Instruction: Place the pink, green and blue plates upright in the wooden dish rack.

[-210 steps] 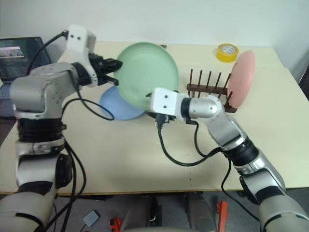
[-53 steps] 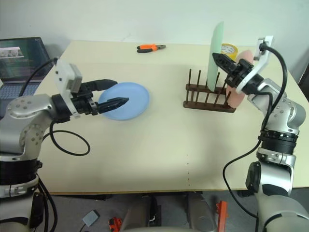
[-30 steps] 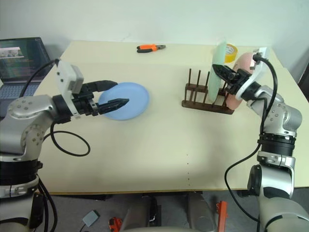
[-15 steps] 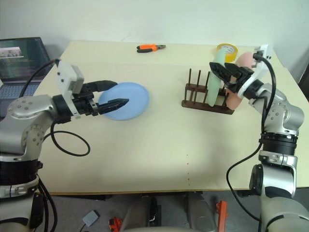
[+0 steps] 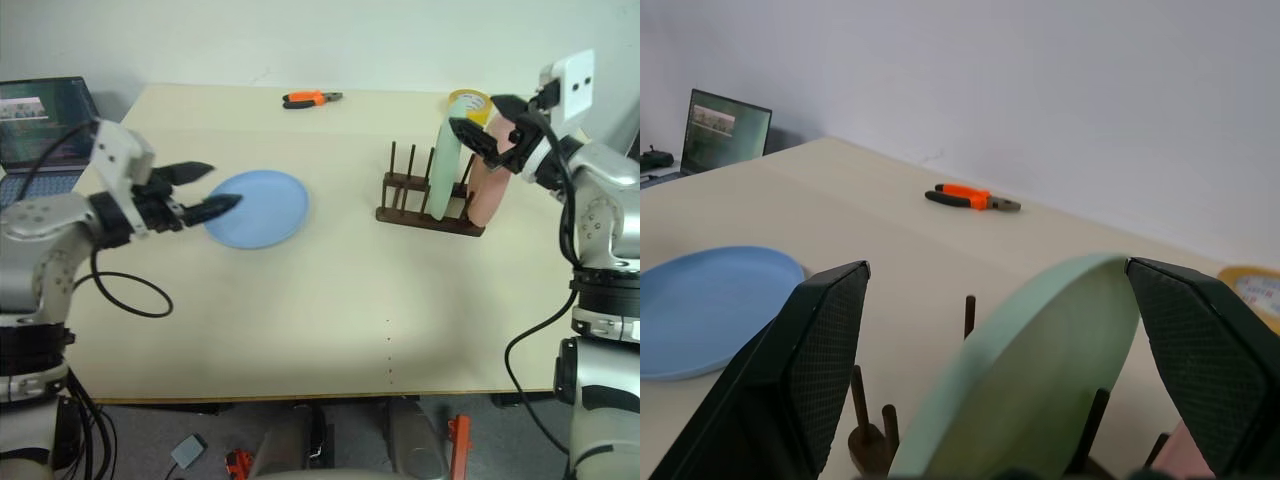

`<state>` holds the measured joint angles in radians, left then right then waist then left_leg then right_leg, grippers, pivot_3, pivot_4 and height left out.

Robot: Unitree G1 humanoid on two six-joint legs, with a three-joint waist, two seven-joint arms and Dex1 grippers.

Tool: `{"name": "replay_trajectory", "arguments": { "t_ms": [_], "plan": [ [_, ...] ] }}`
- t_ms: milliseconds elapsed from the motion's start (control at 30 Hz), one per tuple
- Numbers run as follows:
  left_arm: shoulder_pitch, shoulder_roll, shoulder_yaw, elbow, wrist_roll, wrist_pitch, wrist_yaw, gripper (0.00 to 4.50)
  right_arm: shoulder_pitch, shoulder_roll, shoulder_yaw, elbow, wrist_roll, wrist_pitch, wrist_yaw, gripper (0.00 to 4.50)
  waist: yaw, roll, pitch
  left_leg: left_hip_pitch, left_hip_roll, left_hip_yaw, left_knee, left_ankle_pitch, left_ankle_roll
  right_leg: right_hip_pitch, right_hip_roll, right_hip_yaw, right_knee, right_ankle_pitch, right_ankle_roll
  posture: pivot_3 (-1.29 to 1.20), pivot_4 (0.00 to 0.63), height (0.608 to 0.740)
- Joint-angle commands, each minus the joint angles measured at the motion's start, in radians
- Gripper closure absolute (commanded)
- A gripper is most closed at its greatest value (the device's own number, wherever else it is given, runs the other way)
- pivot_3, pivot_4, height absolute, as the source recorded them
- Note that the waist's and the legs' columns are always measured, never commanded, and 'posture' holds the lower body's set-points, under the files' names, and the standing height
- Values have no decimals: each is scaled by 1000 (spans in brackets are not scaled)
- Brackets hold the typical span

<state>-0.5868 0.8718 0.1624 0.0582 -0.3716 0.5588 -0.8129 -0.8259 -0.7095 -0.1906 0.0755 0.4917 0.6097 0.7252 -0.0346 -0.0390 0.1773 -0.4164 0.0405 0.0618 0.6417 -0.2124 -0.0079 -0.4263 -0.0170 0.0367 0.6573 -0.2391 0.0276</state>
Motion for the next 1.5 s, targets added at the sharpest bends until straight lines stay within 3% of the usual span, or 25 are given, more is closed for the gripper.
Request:
{"name": "replay_trajectory", "arguments": {
  "t_ms": [33, 200, 400, 633, 1133, 1500],
  "plan": [
    [-72, 35, 44, 151, 72, -26, 85, 884, -21, -24, 43, -186, 50, 30, 74, 37, -1, 0, 0, 0, 1, 0, 0, 0, 0, 0, 0, 0, 0, 0, 0, 0, 150, 740],
    [-162, -6, -2, 328, 116, 3, 114, 884, 35, 36, 210, -354, 12, 43, 80, 37, 3, -1, -1, 0, 3, -1, 0, 0, 0, 0, 0, -2, 0, -1, -1, 0, 150, 740],
    [-272, -83, -54, 556, 159, 10, 107, 884, 71, 128, 329, -374, -77, 16, 29, 37, 9, -1, -1, -2, 0, 1, 3, 0, 0, 0, 1, -5, 1, 1, 0, 0, 150, 740],
    [-331, -134, -78, 777, 209, -11, 126, 884, 90, 144, 346, -383, -117, 22, 17, 37, 7, -2, -1, -2, 0, 0, 2, 0, 0, 0, 0, -7, 0, 2, -2, 0, 150, 740],
    [-354, -241, -60, 889, 218, -37, 148, 884, 99, 147, 352, -386, -157, 25, 13, 37, 6, -2, -1, -2, 0, -1, 3, 0, 0, 0, 0, -8, 2, 2, -3, 0, 150, 740],
    [-363, -232, -34, 840, 206, -8, 158, 4493, 111, 149, 357, -385, -172, 23, 9, 0, 6, -2, -1, -2, 0, -2, 3, 0, 0, 0, 0, -9, 2, 2, -3, 0, 150, 740]
  ]
}}
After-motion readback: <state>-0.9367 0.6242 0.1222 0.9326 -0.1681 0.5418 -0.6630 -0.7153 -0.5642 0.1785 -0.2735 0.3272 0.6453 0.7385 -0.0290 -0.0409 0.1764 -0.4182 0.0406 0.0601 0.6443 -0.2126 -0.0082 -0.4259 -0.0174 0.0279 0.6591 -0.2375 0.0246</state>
